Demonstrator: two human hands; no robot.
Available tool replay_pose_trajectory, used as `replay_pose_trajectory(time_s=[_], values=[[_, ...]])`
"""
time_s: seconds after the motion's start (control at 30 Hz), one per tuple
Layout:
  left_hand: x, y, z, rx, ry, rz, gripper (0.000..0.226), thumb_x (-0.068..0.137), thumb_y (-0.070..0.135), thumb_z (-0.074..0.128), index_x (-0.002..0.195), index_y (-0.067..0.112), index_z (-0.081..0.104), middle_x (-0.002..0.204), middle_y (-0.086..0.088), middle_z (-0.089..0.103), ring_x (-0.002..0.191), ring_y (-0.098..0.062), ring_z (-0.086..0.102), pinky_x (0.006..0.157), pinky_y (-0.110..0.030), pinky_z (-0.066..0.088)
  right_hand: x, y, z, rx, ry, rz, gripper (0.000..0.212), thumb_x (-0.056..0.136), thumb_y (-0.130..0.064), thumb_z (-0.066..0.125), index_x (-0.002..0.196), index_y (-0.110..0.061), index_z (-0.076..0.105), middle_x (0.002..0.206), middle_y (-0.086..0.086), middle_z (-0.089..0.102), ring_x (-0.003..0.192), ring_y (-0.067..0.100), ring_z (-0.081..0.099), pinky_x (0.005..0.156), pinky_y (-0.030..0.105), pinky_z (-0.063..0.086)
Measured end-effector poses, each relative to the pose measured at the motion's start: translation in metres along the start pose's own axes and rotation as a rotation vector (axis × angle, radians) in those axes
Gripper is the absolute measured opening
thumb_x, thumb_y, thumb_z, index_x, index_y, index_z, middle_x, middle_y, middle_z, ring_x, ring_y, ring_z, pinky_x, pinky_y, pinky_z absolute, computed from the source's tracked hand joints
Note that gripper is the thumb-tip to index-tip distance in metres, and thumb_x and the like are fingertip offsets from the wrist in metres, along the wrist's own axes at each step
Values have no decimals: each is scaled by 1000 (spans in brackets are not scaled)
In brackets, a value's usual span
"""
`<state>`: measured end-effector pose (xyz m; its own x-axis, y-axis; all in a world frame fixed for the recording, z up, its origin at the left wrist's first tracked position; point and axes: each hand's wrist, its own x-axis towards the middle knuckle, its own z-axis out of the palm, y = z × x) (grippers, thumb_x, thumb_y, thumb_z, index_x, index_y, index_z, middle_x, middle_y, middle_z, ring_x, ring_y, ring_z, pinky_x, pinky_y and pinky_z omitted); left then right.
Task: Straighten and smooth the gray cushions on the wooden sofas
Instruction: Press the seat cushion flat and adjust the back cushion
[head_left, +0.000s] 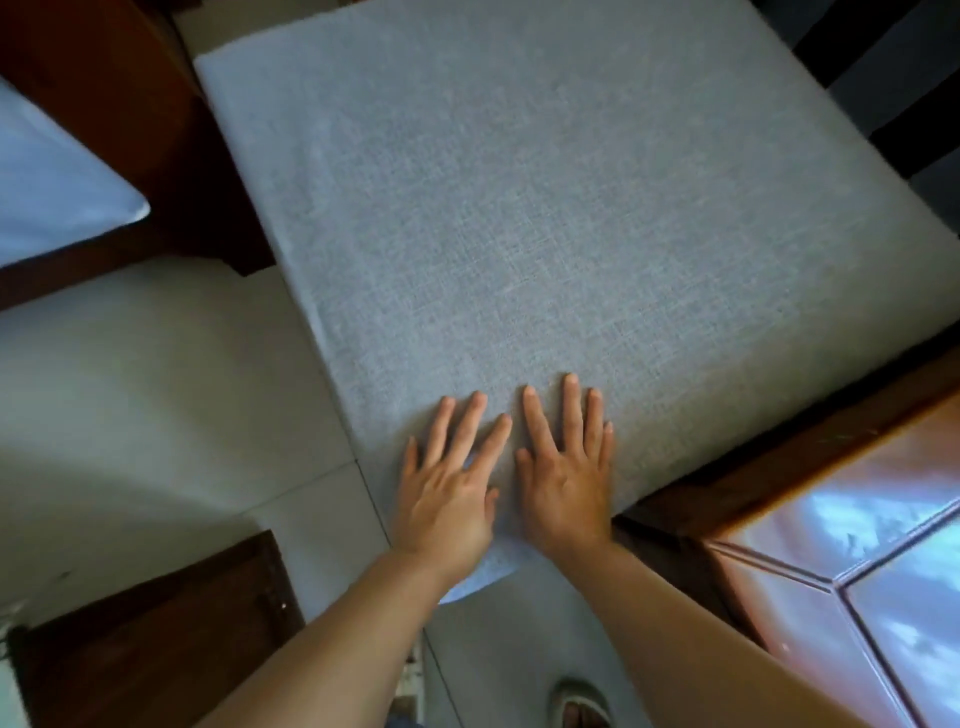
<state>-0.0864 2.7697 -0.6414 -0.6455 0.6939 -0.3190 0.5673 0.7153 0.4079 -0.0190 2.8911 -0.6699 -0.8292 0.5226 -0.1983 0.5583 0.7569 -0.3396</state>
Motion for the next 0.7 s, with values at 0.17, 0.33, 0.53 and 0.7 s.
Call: replay_pose_trajectory(time_s=[0.17,0.33,0.53,0.7], values=[[-24,18,29,-84,131,-114,62,99,21,32,151,33,1,155,20,-17,143,-8,-24,117,-43,3,0,7,5,-69,71,-92,58,94,-43,20,152,-34,12,160,4,-5,146,28,-8,114,40,-9],[-40,25,66,-44,330,-175,61,92,35,15,152,26,10,159,15,1,147,-9,-4,114,-43,10,4,15,13,-128,214,-187,57,95,-43,24,149,-28,29,159,5,19,146,30,12,114,43,2],[-46,10,88,4,499,-99,60,92,38,31,149,21,30,158,9,19,146,-13,15,111,-47,22,-26,27,30,-102,364,-358,54,91,-35,36,142,-21,45,152,3,37,141,25,31,110,47,19],[-41,5,98,56,647,-51,58,90,37,36,145,17,40,154,4,31,143,-17,27,108,-49,32,-36,35,47,-79,516,-391,53,89,-34,36,138,-20,52,148,-1,43,138,23,36,108,45,23]])
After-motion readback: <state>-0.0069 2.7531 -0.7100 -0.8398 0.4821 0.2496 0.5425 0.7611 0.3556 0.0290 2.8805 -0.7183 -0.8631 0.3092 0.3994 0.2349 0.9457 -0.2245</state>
